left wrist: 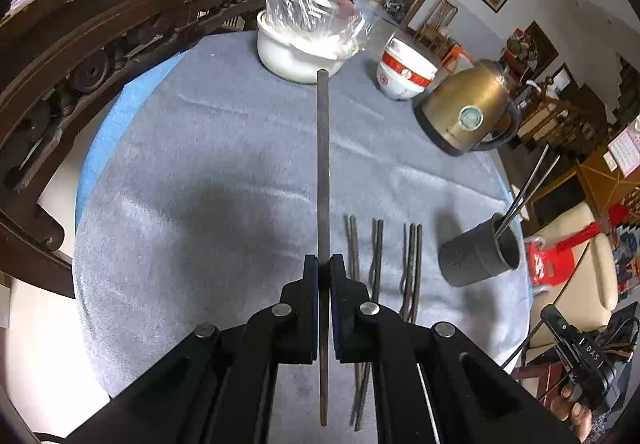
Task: Organize utensils
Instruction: 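Lift both held chopsticks and lower them upright into the grey holder cup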
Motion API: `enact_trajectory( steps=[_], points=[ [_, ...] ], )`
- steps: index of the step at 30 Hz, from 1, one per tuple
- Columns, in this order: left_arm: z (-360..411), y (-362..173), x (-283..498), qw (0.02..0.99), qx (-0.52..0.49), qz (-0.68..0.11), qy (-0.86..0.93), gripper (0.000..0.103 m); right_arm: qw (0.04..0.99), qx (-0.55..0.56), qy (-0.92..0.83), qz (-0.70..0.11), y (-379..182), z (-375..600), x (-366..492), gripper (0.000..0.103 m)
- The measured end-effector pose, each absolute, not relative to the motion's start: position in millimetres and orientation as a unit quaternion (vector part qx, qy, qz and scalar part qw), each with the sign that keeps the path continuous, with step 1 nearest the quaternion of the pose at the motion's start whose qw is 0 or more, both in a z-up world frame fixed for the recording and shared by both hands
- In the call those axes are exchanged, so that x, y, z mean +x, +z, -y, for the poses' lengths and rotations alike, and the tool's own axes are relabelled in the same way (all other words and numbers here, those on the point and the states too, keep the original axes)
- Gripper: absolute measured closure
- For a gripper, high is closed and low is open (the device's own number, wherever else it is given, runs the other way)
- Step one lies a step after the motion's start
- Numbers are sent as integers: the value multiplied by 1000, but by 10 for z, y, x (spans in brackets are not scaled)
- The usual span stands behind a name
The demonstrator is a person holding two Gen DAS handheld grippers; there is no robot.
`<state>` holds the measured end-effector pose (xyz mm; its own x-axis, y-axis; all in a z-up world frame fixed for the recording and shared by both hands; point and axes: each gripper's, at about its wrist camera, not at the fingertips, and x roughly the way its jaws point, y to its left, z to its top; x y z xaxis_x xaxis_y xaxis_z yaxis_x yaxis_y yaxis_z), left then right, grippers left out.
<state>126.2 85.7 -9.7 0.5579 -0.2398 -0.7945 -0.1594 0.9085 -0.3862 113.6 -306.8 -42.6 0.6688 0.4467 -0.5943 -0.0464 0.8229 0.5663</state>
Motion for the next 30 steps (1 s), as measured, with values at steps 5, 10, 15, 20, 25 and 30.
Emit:
enact_trajectory(
  steps=[5,10,15,20,25,30],
  points=[
    [-840,0,1263,862,-222,-454,-27,98,882,274,136,-358,-321,3151,1103,97],
    [-802,135,1261,870,-236,-431,-40,98,890,280,135,-334,-199,3212,1064,97],
    [-701,283,1273,881,-238,-407,-46,98,897,280,134,-315,-105,3234,1049,97],
    [-561,401,1294,891,-227,-389,-47,98,900,282,137,-304,-49,3223,1047,97],
    [-410,515,1318,897,-227,-376,-57,98,902,285,140,-291,5,3216,1052,97],
    [-294,635,1310,905,-222,-357,-67,97,907,283,141,-279,80,3227,1050,97]
  ],
)
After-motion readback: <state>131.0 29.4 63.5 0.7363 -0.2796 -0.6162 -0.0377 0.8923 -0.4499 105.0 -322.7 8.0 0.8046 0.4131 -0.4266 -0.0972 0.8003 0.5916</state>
